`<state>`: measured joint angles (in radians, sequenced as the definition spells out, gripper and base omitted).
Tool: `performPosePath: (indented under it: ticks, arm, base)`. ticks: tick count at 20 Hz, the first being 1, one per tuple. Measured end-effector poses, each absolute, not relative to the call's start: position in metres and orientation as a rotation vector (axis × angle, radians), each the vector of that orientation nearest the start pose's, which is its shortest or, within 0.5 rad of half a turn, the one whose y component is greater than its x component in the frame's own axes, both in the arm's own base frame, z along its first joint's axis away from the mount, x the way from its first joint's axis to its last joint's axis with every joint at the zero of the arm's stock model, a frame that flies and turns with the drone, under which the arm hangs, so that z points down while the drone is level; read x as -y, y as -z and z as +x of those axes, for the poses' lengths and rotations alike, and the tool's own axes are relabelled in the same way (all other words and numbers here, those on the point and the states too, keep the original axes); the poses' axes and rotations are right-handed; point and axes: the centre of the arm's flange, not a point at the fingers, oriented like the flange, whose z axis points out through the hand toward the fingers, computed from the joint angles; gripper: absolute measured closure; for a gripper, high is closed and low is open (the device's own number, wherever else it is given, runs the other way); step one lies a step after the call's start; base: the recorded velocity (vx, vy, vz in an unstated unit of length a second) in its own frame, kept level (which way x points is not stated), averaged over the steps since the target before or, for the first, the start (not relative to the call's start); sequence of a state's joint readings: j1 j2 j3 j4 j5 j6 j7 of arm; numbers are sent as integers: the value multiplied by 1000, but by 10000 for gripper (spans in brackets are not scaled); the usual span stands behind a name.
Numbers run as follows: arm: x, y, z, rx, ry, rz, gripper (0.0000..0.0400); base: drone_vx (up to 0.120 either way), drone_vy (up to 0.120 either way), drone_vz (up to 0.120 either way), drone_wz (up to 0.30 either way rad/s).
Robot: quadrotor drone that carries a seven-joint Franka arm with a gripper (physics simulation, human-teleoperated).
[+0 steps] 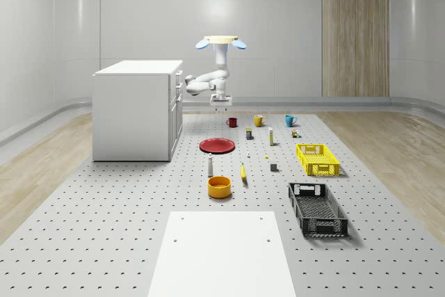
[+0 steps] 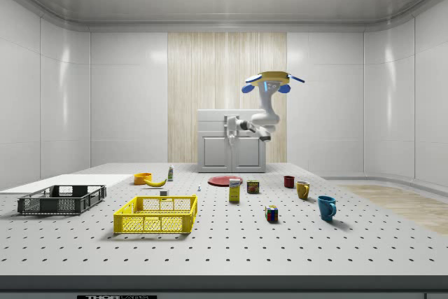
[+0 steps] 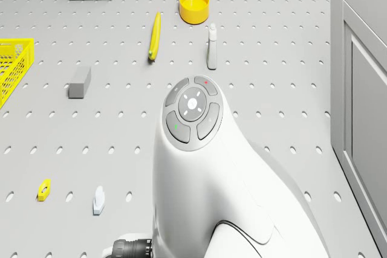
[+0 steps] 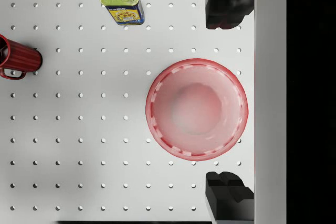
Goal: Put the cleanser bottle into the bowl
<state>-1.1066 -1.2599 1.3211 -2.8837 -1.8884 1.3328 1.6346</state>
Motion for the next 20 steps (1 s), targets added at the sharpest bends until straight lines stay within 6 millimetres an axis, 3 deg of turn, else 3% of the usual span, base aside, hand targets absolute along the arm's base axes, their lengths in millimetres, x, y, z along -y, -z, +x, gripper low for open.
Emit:
performPosePath:
  ticks: [4, 9, 15, 20]
  arm:
    - [0, -491, 307, 2, -785, 1, 0]
    - [0, -491, 307, 2, -785, 1, 0]
    - [0, -491, 307, 2, -785, 1, 0]
    - [0, -491, 307, 2, -785, 1, 0]
  base:
    - [120, 0, -120, 0]
    - [120, 0, -16, 0]
    - [120, 0, -120, 0]
    - [120, 0, 0, 0]
